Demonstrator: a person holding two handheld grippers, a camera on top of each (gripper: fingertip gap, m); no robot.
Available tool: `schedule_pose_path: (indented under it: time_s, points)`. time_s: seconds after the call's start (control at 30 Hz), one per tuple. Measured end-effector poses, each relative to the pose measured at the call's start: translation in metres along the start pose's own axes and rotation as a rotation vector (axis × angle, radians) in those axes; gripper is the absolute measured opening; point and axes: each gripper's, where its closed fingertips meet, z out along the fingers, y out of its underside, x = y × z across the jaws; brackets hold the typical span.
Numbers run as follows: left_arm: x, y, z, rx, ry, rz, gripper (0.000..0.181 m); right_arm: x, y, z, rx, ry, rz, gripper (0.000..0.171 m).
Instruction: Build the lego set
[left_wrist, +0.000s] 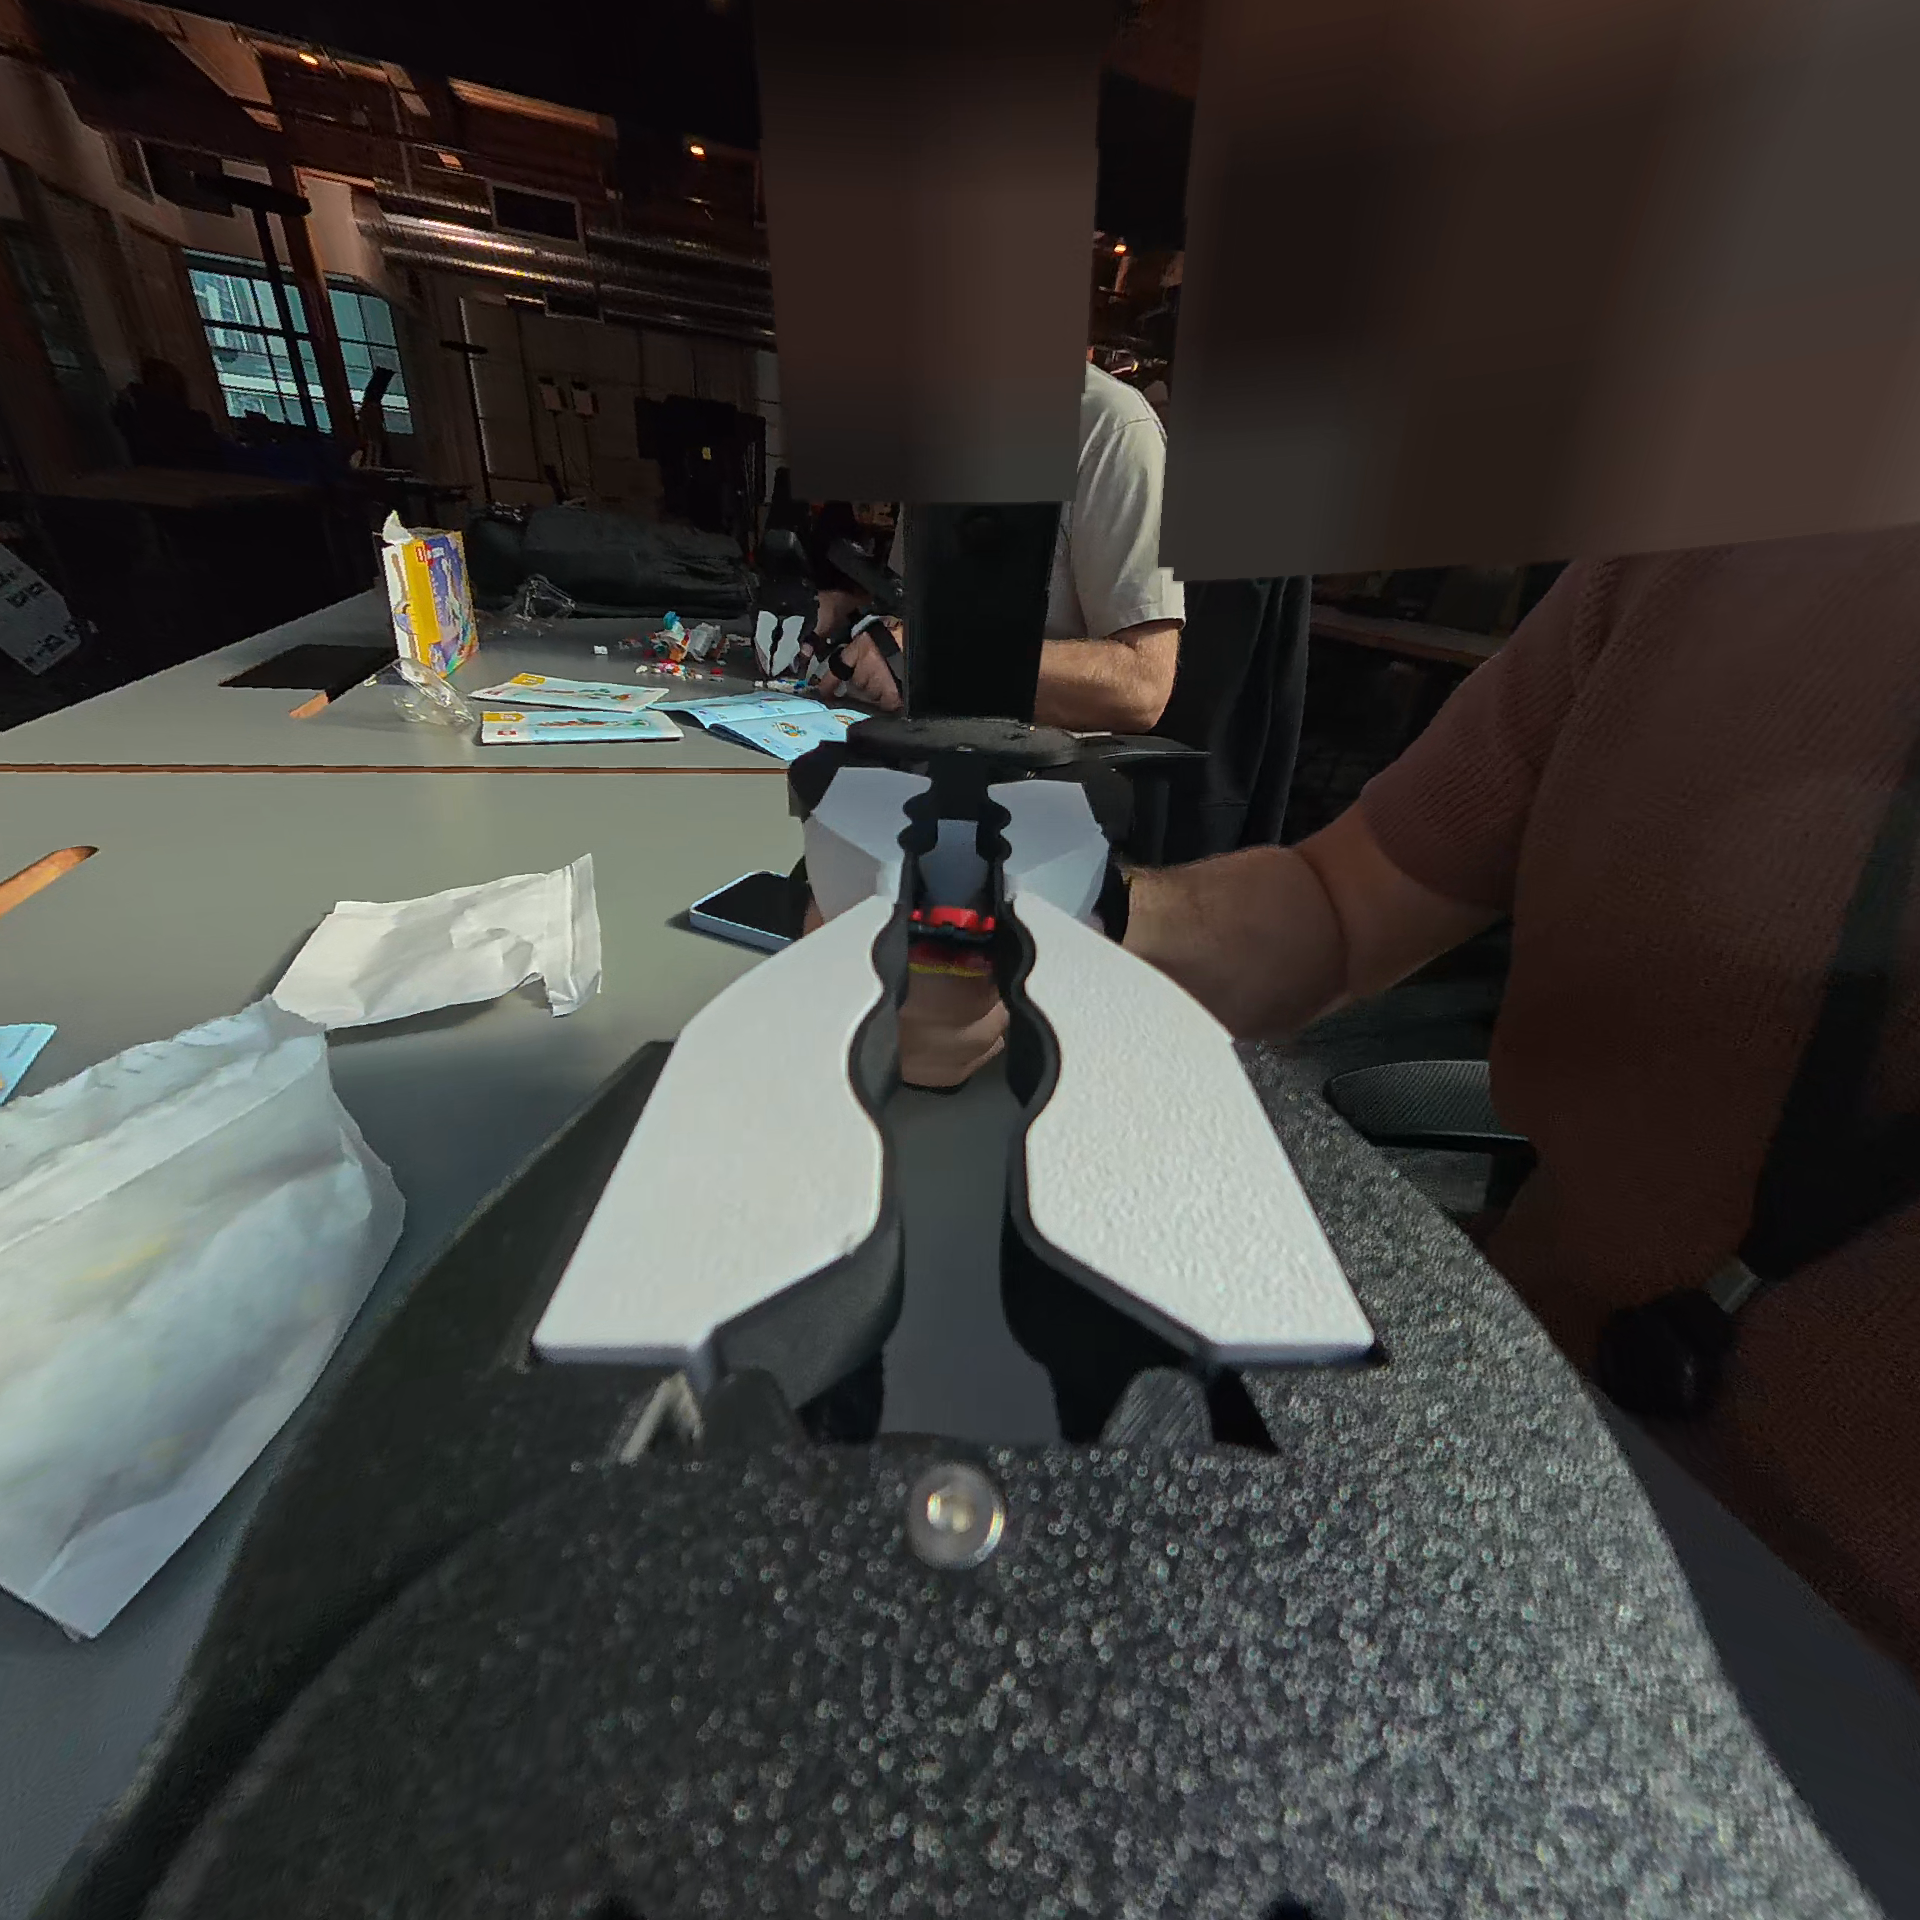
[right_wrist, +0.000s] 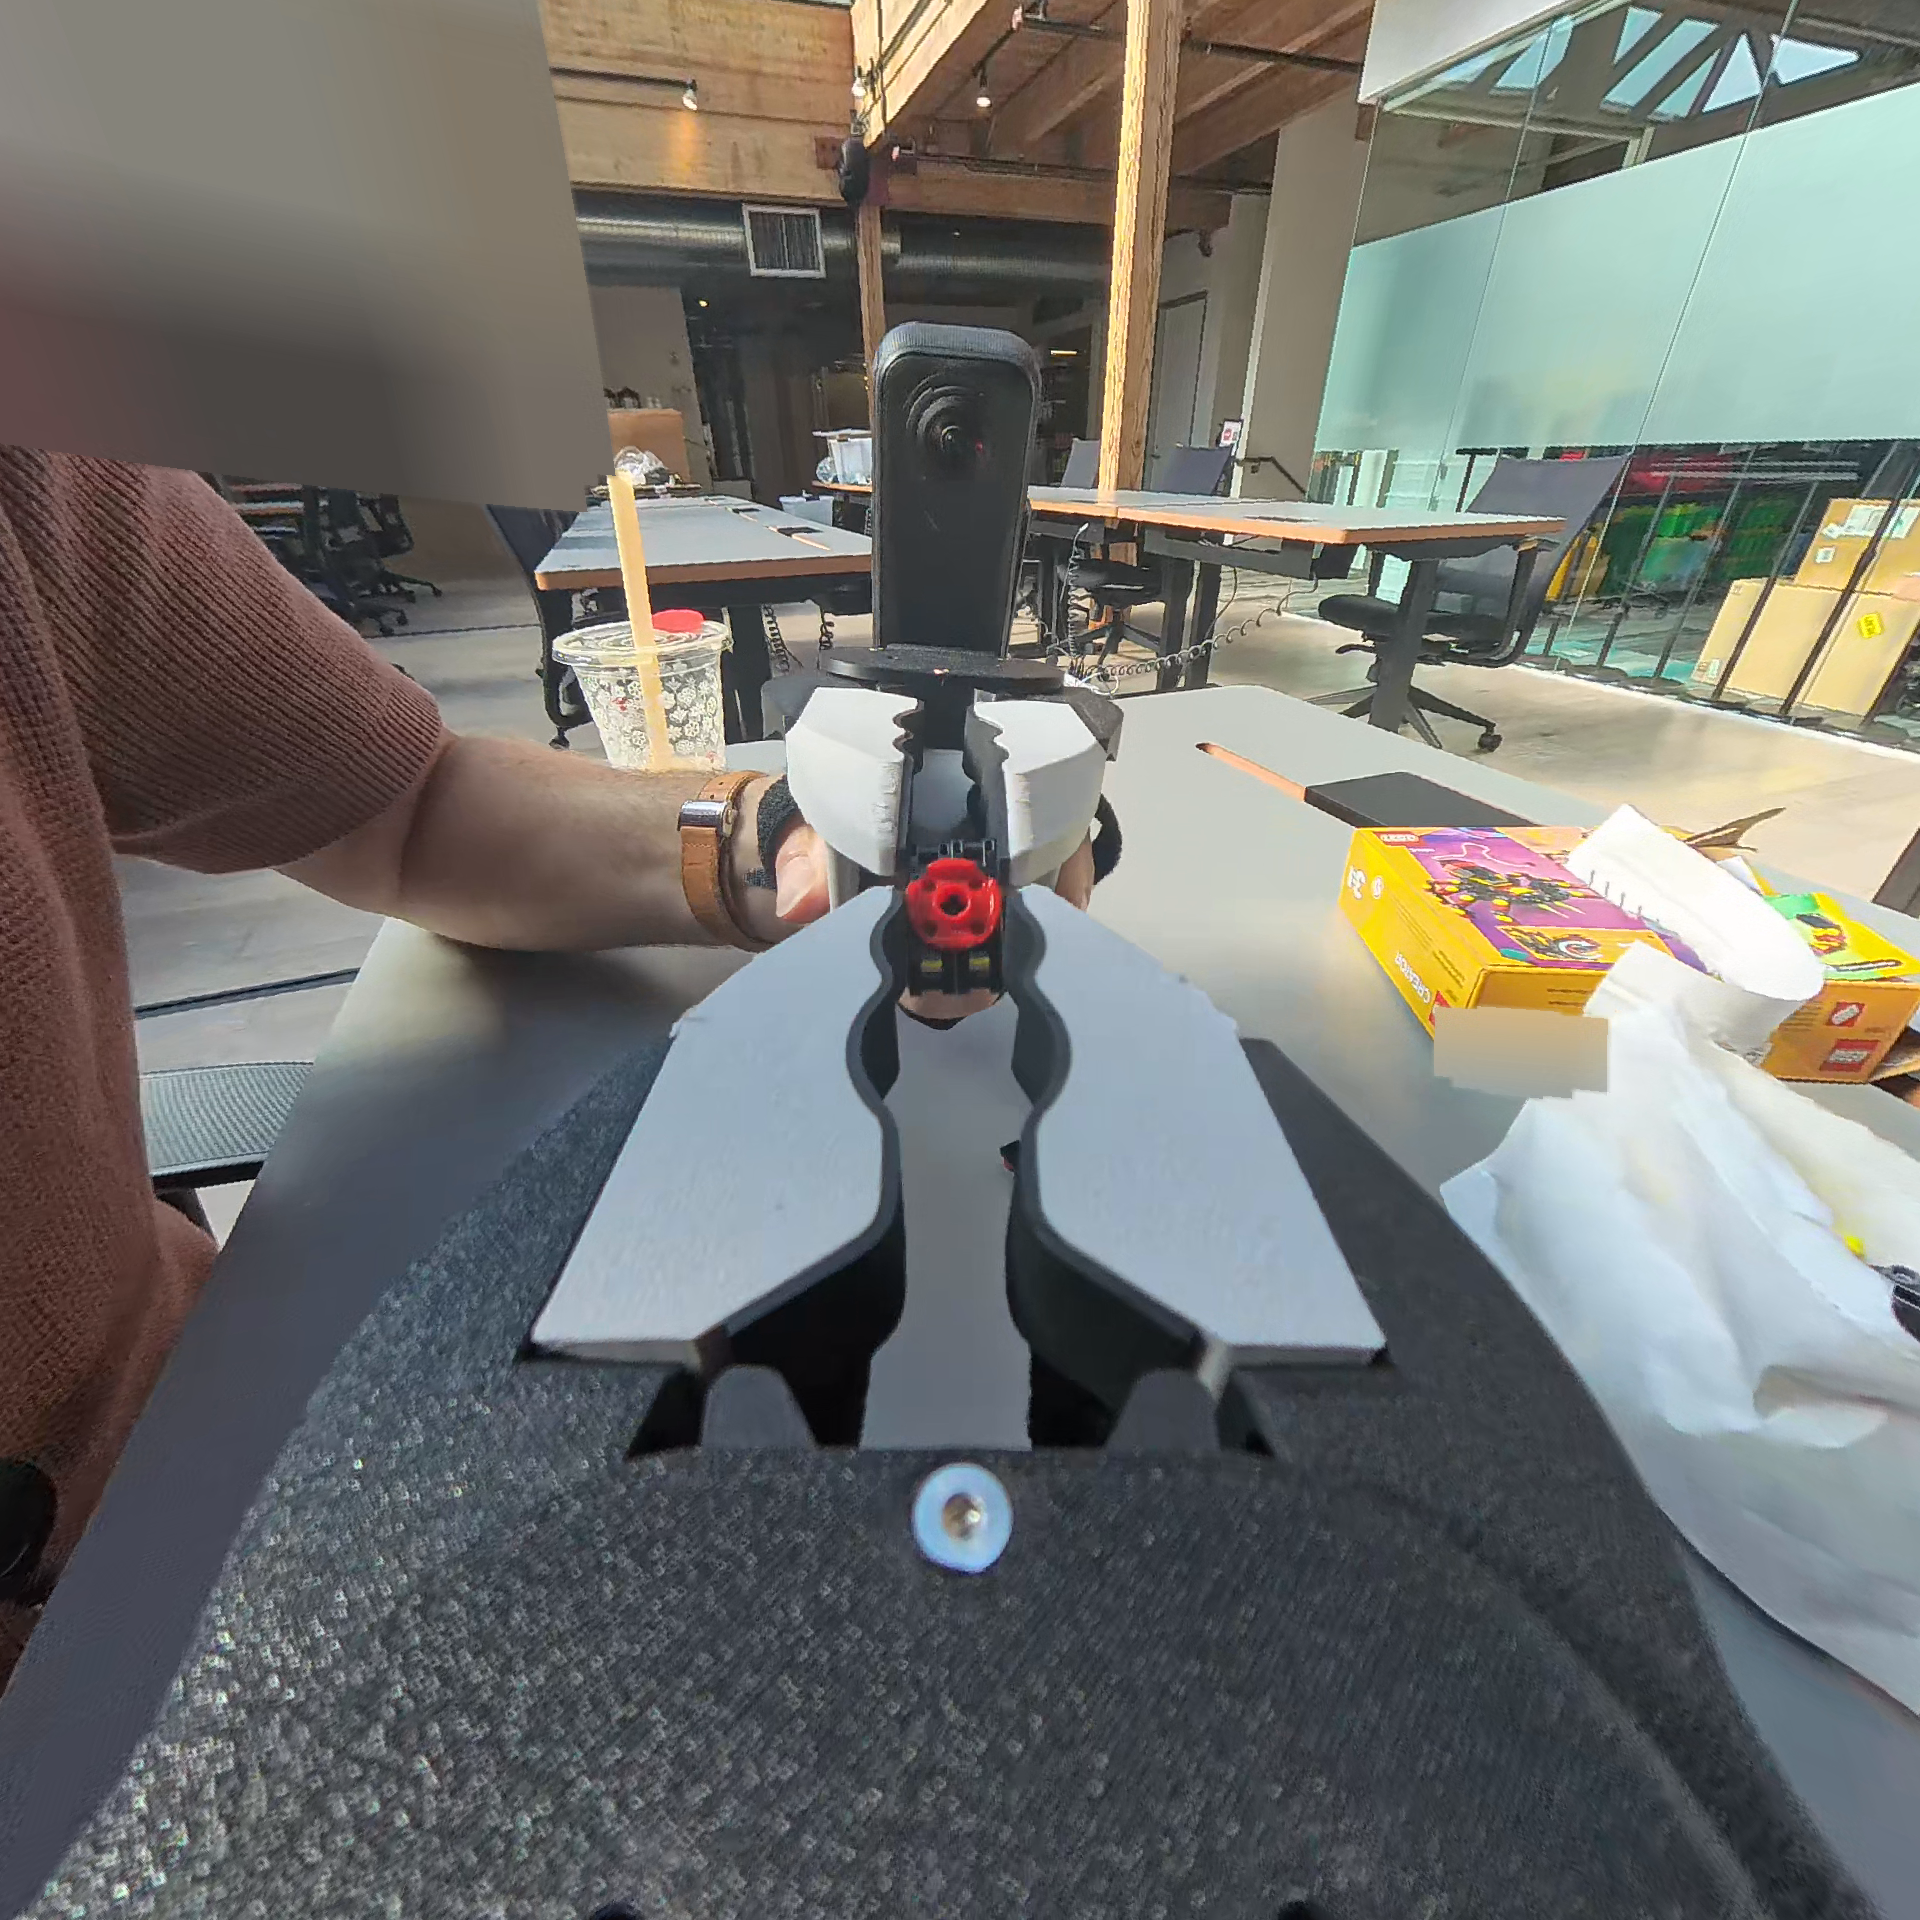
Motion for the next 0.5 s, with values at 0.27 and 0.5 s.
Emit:
schedule_pose_path:
  time_s: [0.27, 0.5]
  points:
    - [-0.0008, 0.0026, -0.0008, -0.008, -0.001, -0.005, 0.016, 0.0033, -0.0054, -0.0034, 0.026, 0.014, 0.020, 0.021]
    - [-0.0004, 0.0026, -0.0017, -0.013, 0.001, -0.001, 0.016, 0.0002, -0.0018, -0.0024, 0.006, 0.000, 0.006, 0.015]
